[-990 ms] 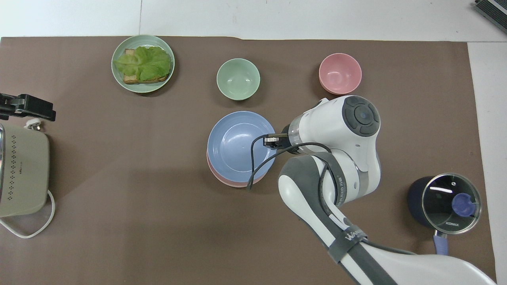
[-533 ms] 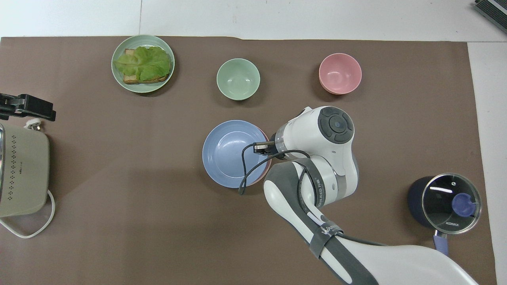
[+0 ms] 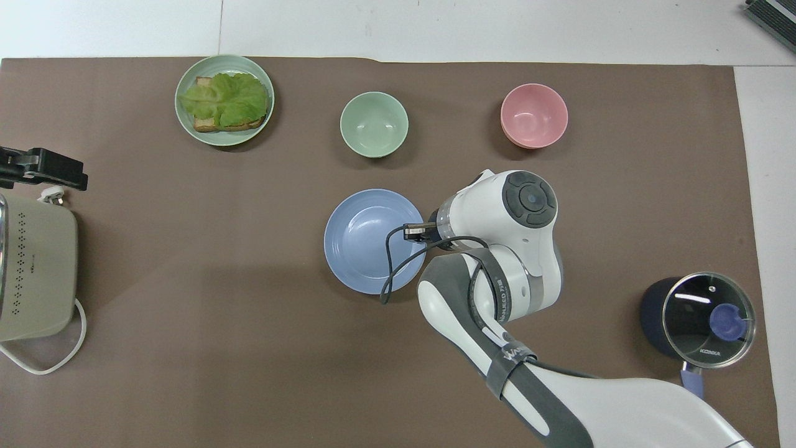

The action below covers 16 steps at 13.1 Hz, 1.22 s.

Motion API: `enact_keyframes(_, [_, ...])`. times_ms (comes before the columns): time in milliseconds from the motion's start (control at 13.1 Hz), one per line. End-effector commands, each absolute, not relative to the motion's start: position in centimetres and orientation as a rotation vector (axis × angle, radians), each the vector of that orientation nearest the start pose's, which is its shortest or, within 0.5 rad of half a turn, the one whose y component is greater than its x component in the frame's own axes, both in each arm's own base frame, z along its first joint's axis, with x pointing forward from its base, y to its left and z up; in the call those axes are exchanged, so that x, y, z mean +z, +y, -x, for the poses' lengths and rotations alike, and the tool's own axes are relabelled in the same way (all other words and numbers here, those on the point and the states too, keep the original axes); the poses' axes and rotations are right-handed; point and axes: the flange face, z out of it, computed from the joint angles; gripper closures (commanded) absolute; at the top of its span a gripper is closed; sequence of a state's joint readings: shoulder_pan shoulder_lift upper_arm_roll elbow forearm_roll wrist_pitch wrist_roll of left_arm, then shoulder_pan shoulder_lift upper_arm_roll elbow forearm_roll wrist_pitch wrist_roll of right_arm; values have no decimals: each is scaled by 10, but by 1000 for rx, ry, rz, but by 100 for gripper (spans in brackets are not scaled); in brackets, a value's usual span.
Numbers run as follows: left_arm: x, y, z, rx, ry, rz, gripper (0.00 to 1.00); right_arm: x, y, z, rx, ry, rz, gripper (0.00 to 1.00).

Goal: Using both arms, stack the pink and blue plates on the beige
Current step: 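Carry the blue plate onto the pink plate with the right gripper, then open the right gripper and withdraw it from the blue plate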

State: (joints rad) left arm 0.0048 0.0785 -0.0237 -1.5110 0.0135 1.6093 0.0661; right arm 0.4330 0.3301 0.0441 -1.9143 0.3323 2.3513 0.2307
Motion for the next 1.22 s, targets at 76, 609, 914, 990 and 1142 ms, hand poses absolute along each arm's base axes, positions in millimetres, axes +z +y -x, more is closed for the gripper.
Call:
enact_keyframes(76, [613,-6,-580,-18,149,3118,0,344,289,-575,-80,-57,2844,0])
enact_keyframes(609, [613,-6,-580,-18,149,3118,0,456,172,-606,-269,-90,3053,0])
enact_keyframes(914, [613,-6,-580,-18,149,3120,0,534,97,-603,-232,68,3091,0])
enact_keyframes(990, [613,-6,-579,-16,149,3118,0,555,81,-599,-250,95,3090,0])
enact_keyframes(1142, [613,-6,-580,-18,149,3120,0,582,60,-587,-270,132,3090,0])
